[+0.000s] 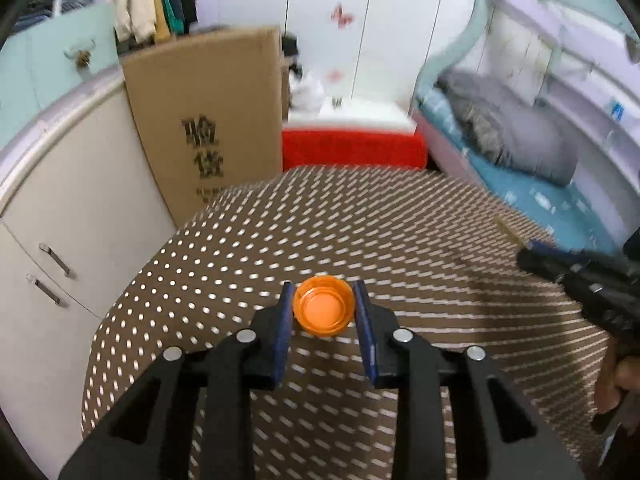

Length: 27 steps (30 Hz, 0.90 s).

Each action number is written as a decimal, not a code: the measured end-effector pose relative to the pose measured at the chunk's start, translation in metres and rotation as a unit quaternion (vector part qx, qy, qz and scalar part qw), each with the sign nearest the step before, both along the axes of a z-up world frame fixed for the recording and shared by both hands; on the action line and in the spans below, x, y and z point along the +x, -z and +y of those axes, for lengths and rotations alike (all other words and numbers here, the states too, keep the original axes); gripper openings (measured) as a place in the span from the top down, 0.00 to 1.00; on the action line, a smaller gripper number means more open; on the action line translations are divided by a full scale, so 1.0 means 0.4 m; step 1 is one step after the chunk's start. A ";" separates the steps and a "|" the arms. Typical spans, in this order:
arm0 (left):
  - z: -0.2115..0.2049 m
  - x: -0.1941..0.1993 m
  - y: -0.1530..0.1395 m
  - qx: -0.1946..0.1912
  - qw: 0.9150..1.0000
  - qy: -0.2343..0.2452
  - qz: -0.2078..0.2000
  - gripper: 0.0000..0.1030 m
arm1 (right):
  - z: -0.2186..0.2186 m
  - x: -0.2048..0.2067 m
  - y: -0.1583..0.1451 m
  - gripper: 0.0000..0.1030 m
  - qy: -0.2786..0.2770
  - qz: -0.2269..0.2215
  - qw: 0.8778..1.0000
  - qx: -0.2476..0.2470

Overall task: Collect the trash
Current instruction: 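Lift the white tag and orange cap and carry them over the wastebasket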

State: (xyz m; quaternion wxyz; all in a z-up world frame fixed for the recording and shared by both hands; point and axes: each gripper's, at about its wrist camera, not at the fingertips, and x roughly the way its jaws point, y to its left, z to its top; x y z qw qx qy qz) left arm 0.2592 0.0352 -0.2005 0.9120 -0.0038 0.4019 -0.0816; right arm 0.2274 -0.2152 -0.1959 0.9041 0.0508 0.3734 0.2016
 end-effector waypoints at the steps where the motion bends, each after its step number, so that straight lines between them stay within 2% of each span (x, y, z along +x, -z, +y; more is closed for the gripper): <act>1: -0.025 -0.043 -0.019 -0.002 1.000 0.002 -0.021 0.72 | -0.019 -0.027 -0.003 0.78 0.006 -0.005 1.000 -0.001; 3: -0.068 -0.106 -0.037 -0.005 1.000 -0.002 -0.030 0.72 | -0.071 -0.089 -0.015 0.78 0.020 0.001 1.000 0.010; 5: -0.115 -0.169 -0.056 -0.032 0.999 0.009 -0.029 0.72 | -0.111 -0.141 -0.032 0.78 0.025 -0.010 1.000 0.010; 8: -0.209 -0.237 -0.075 -0.028 0.998 0.032 -0.041 0.72 | -0.184 -0.207 -0.055 0.78 0.047 -0.025 0.998 0.016; 12: -0.338 -0.298 -0.095 -0.036 0.996 0.072 -0.048 0.72 | -0.310 -0.279 -0.086 0.78 0.090 -0.049 0.994 0.026; 17: -0.506 -0.334 -0.111 -0.039 0.990 0.127 -0.053 0.72 | -0.471 -0.329 -0.083 0.78 0.150 -0.057 0.986 0.037; 22: -0.653 -0.336 -0.103 -0.038 0.983 0.172 -0.046 0.72 | -0.634 -0.346 -0.028 0.78 0.210 -0.039 0.976 0.041; 27: -0.817 -0.311 -0.054 -0.031 0.976 0.214 -0.016 0.72 | -0.768 -0.341 0.085 0.78 0.255 0.013 0.965 0.053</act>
